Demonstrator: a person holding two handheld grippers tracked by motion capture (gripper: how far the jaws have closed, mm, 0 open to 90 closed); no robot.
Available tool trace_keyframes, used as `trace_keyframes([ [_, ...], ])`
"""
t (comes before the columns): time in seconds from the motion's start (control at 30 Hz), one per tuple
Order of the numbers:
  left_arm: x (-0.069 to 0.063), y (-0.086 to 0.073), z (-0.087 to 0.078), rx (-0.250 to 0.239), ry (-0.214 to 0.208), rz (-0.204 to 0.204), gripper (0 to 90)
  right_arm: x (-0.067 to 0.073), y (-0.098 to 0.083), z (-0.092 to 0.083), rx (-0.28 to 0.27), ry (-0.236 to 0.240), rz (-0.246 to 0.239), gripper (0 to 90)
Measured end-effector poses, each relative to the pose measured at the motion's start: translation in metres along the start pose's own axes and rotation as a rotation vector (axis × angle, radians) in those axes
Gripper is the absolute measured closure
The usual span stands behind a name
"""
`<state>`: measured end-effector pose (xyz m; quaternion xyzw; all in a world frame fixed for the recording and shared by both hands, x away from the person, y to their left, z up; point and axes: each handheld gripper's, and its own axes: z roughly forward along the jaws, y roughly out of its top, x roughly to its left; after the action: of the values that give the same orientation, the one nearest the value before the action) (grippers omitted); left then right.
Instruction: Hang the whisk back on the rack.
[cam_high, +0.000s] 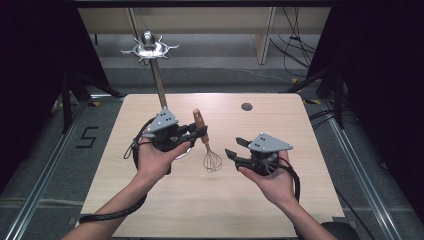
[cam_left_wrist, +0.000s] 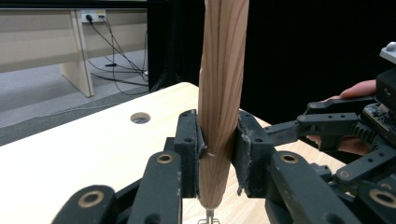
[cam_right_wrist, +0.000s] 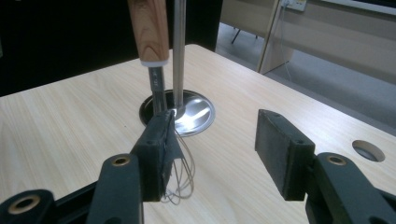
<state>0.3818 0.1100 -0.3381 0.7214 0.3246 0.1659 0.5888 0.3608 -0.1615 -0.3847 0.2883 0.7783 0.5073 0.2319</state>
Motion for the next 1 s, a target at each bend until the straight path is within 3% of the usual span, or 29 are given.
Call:
trace_keyframes([
  [0.07,0.002,0.000,-0.003,0.013,0.005,0.004,72.3,-0.001,-0.001,0.000,-0.009,-0.001,0.003,48.1],
  [0.1,0.003,0.000,-0.005,0.014,0.007,0.009,72.3,0.001,-0.002,-0.001,-0.009,-0.013,0.033,48.0],
  [0.3,0.009,-0.001,-0.012,0.025,0.022,0.013,72.4,-0.005,-0.005,-0.004,0.009,-0.007,0.022,47.9],
  [0.37,0.012,-0.001,-0.014,0.031,0.020,0.018,72.3,-0.004,-0.007,-0.006,0.010,-0.012,0.055,48.0],
  [0.6,0.018,-0.001,-0.019,0.047,0.007,0.023,72.3,-0.010,-0.012,-0.008,0.000,-0.039,0.046,48.0],
  [0.63,0.020,-0.001,-0.019,0.045,0.009,0.025,72.3,-0.010,-0.012,-0.011,0.030,-0.029,0.056,48.0],
  [0.67,0.020,0.000,-0.020,0.044,0.012,0.022,72.3,-0.010,-0.014,-0.011,0.021,-0.036,0.059,48.0],
  [0.7,0.021,0.001,-0.020,0.042,0.017,0.026,72.3,-0.014,-0.014,-0.012,0.023,-0.037,0.030,48.0],
  [0.73,0.021,0.002,-0.021,0.045,0.021,0.026,72.3,-0.012,-0.015,-0.013,0.043,-0.033,0.075,48.0],
  [0.77,0.025,0.004,-0.020,0.028,0.018,0.080,72.3,-0.015,-0.017,-0.012,0.013,-0.048,0.046,48.0],
  [0.83,0.024,0.006,-0.020,0.034,0.023,0.063,72.3,-0.017,-0.018,-0.013,0.027,-0.036,0.054,48.0],
  [0.87,0.024,0.007,-0.020,0.037,0.028,0.055,72.3,-0.016,-0.019,-0.015,0.038,-0.046,0.074,48.0],
  [0.9,0.023,0.008,-0.020,0.042,0.031,0.051,72.3,-0.018,-0.021,-0.014,0.016,-0.063,0.061,48.0],
  [0.97,0.023,0.011,-0.020,0.048,0.039,0.040,72.3,-0.021,-0.024,-0.017,0.042,-0.059,0.074,48.0],
  [1.0,0.025,0.013,-0.020,0.048,0.047,0.069,72.3,-0.021,-0.024,-0.017,0.042,-0.059,0.074,48.0],
])
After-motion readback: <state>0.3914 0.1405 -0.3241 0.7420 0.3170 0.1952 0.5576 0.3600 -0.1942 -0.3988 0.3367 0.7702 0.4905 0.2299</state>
